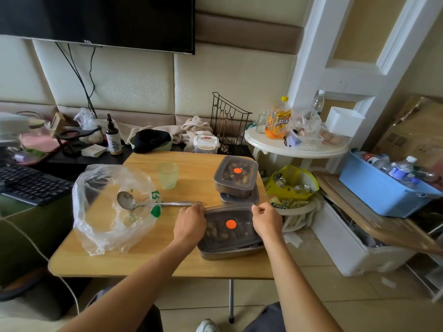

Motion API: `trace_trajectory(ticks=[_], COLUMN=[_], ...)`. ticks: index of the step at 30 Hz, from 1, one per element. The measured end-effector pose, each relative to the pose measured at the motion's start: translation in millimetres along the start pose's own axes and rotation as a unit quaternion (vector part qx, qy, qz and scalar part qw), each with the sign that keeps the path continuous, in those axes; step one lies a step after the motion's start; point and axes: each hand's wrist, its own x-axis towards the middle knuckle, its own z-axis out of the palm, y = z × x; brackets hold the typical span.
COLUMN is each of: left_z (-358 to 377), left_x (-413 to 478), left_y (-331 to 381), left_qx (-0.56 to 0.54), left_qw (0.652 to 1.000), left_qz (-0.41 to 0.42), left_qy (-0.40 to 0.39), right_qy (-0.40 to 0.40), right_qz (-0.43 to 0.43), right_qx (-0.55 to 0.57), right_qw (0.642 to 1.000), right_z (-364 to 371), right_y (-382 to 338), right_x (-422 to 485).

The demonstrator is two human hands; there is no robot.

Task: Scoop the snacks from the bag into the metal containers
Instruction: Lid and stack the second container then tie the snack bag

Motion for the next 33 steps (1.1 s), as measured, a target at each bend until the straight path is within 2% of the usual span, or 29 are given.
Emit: trace_trajectory(ticks=[3,6,12,15,18,20,23,25,30,33], left_z=[2.7,7.3,12.3,10.4,10.4,11.2,11.9,12.0,10.3,10.7], left_x=[-1.2,-2.3,-0.2,1.6,2.3,2.3,3.1,4.6,6.2,5.4], left_y=[-0.4,-0.1,0.1,-2.3,-3.3,-4.7,-5.5,-5.0,-2.1,-2.1], left_qx=[-0.004,-0.007,-0.012,-0.017,-0.014,-0.016,-0.02,-0.019,-0.006,0.0], left_qw=[1.0,1.0,0.999,0.999,0.999,0.999,0.999,0.999,1.0,1.0], left_qz=[0.0,-0.019,-0.028,-0.012,0.005,0.016,0.015,0.012,0.015,0.016], left_qy=[0.006,0.018,0.033,0.032,0.031,0.035,0.032,0.027,0.019,0.019], right_qy=[0.016,0.01,0.094,0.067,-0.004,-0.042,-0.046,-0.035,-0.004,0.012], right_qz=[0.02,0.037,-0.035,0.002,0.082,0.086,0.067,0.053,0.012,-0.008], right_qx=[0.102,0.126,-0.077,-0.065,0.04,0.078,0.1,0.074,-0.083,-0.114], right_qw=[0.994,0.991,0.992,0.996,0.996,0.992,0.992,0.995,0.996,0.993], right_z=[2.7,1.8,-0.8,1.6,2.8,2.1,3.6,5.3,8.4,10.1], right_y=[6.1,8.8,7.6,8.3,11.5,13.8,18.9,17.8,14.2,14.7], right_x=[-4.1,-8.6,-16.7,-17.4,-10.1,-8.1,-6.6,-7.5,-10.8,-12.2])
